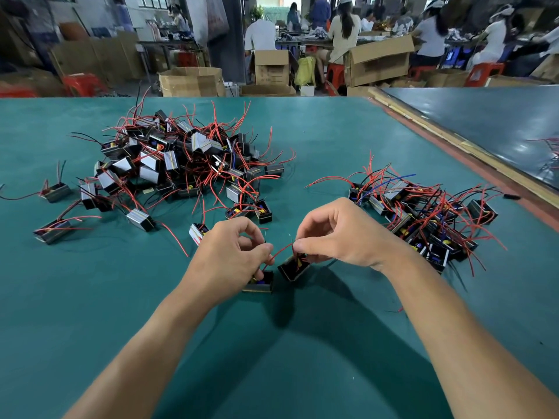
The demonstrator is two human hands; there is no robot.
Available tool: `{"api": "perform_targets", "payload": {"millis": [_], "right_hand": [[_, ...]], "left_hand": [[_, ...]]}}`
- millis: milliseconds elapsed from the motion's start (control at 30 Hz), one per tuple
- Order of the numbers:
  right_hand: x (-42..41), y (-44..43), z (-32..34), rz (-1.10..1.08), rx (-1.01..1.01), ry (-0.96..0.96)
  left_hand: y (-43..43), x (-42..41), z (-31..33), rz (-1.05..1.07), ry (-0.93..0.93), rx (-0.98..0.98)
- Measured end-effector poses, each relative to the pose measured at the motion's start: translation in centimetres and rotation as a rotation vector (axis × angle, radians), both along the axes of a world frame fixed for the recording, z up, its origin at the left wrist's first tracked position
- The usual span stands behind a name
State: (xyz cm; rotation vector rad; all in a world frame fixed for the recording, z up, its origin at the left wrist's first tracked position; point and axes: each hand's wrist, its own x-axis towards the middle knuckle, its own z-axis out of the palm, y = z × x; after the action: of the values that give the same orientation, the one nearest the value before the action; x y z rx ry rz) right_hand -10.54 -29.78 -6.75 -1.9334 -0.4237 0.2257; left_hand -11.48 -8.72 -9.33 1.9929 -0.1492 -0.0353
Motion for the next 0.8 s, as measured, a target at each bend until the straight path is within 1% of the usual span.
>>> {"api": "perform_targets", "payload": {"millis": [133, 300, 467, 600, 667, 800], "right_hand": [[-0.3, -0.1, 0.3, 0.081, 0.004, 0.031], [-0.5, 0.2, 0.3, 0.159, -0.011, 0.088], [-0.4, 0.4, 0.0, 0.074, -0.035, 0.052], [0.2, 0.6, -0.6, -0.116, -0.075, -0.042], [0.4, 0.7, -0.7, -0.177, -0.104, -0.070], [0.4, 1.0, -0.7, -0.212, -0.132, -0.094]], "left_hand": [[0.1, 0.0, 0.1, -0.006, 0.008, -0.005], [0.0, -0.3, 0.3, -0.048, -0.006, 0.048], [-0.1, -0.5, 0.6, -0.075, 0.007, 0.062], [-0.2, -0.6, 0.8, -0.051, 0.015, 0.044], [-0.2, -0.6, 0.9, -0.041, 0.023, 0.017], [-0.2, -0.5, 1.1, -0.027, 0.045, -0.015]]}}
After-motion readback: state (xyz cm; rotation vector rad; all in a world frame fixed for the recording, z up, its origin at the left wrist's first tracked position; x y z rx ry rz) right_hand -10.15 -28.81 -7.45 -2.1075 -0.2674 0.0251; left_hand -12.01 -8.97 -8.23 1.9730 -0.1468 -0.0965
